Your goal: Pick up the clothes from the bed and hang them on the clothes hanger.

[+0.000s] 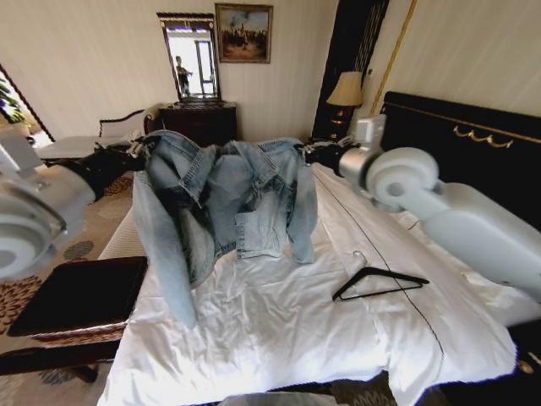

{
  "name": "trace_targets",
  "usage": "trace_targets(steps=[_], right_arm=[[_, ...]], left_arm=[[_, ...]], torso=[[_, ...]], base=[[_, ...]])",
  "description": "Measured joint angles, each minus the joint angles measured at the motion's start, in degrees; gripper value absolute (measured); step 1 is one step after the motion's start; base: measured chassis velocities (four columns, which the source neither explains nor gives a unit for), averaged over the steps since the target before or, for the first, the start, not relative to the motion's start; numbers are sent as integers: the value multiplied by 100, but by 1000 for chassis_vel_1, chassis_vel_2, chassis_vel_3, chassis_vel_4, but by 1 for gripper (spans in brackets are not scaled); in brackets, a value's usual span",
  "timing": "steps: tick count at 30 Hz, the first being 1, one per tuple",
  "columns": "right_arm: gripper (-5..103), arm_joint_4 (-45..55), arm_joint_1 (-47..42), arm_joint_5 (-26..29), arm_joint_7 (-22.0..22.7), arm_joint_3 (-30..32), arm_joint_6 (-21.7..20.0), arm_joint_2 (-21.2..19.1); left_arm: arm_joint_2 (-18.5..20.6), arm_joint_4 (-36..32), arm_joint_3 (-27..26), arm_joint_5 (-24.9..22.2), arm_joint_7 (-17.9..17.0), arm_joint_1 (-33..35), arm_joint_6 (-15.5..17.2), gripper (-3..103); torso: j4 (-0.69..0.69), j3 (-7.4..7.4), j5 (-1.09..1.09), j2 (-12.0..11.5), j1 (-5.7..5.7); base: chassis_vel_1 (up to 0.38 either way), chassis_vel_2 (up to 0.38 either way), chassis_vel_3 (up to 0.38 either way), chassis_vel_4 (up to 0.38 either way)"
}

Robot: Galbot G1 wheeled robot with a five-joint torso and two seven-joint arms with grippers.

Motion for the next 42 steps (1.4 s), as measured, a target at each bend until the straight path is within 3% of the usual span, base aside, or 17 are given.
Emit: trace_targets(steps=[2,4,7,8,9,11,14,16,18,21,23,25,28,29,31,33,42], right_arm=[[1,512,97,945,284,437,-223,-680],[1,592,151,1146,357,508,-284,-798],[1,953,1074,2822,1162,500,-768,-1457],[1,953,1074,2822,1162,500,-768,-1457],[1,997,1234,3087,1299,486,-797,-1559],[1,1150,1590,3759,1714,536,-829,-1855],[1,1171,1619,3704,1799,400,-830,-1875],[1,1183,1510,3169,1816,-86,-830,-1747],[1,1190,1452,3020,1818,-250,-831,-1658],[1,1181,1091,2202,1800,-980,-830,-1160],[1,1150,897,1952,1786,-1049,-830,-1010],[1,907,165,1149,1806,-1319,-821,-410],[1,238,-584,154,1708,-1870,-818,576],[1,238,-584,154,1708,-1870,-818,576],[1,-440,-936,-420,1582,-2237,-812,1345],[1,-915,-1191,-852,1428,-2354,-801,1787],[1,-2166,-1689,-2269,832,-2460,-493,2610]], left_arm=[[-123,-174,-605,-854,-255,205,328,1],[-169,-189,-783,-1124,-350,254,419,1],[-311,-201,-2200,-3313,-1189,452,843,1],[-311,-201,-2200,-3313,-1189,452,843,1],[-290,-201,-2339,-3597,-1298,443,899,1],[-176,-195,-2661,-4408,-1521,419,986,1],[-183,-189,-2560,-4603,-1674,388,1004,1],[-346,-178,-1967,-4239,-1704,583,999,1],[-408,-174,-1795,-4014,-1649,729,988,1],[-827,-137,-356,-2381,-1153,1197,1025,1],[-924,-79,57,-2046,-1033,1189,1050,1],[-1297,196,1206,-1001,-709,1089,1080,1],[-1754,516,2071,24,-487,1040,1090,1],[-1754,516,2071,24,-487,1040,1090,1],[-2061,921,2623,751,-356,941,1040,1],[-2231,1318,3015,1175,-220,767,962,1],[-2764,2472,3636,2591,238,390,522,1]], torso=[[-6,-1,0,1,-1],[-6,0,-3,1,-1],[2,0,-1,1,0],[2,0,-1,1,0],[5,0,-2,1,0],[-6,-1,-6,2,0],[-6,-1,-2,2,-2],[-4,0,-2,2,-2],[-3,1,-1,1,-1],[1,5,-8,-3,7],[1,5,-9,-3,7],[-3,4,-9,-2,5],[-2,2,0,-2,2],[-2,2,0,-2,2],[7,4,-2,-2,3],[1,4,-7,-3,5],[-3,1,-4,0,-1]], base=[[0,0,0,0],[0,0,0,0],[0,0,0,0],[0,0,0,0],[0,0,0,0],[0,0,0,0],[0,0,0,0],[0,0,0,0],[0,0,0,0],[0,0,0,0],[0,0,0,0],[0,0,0,0],[0,0,0,0],[0,0,0,0],[0,0,0,0],[0,0,0,0],[0,0,0,0]])
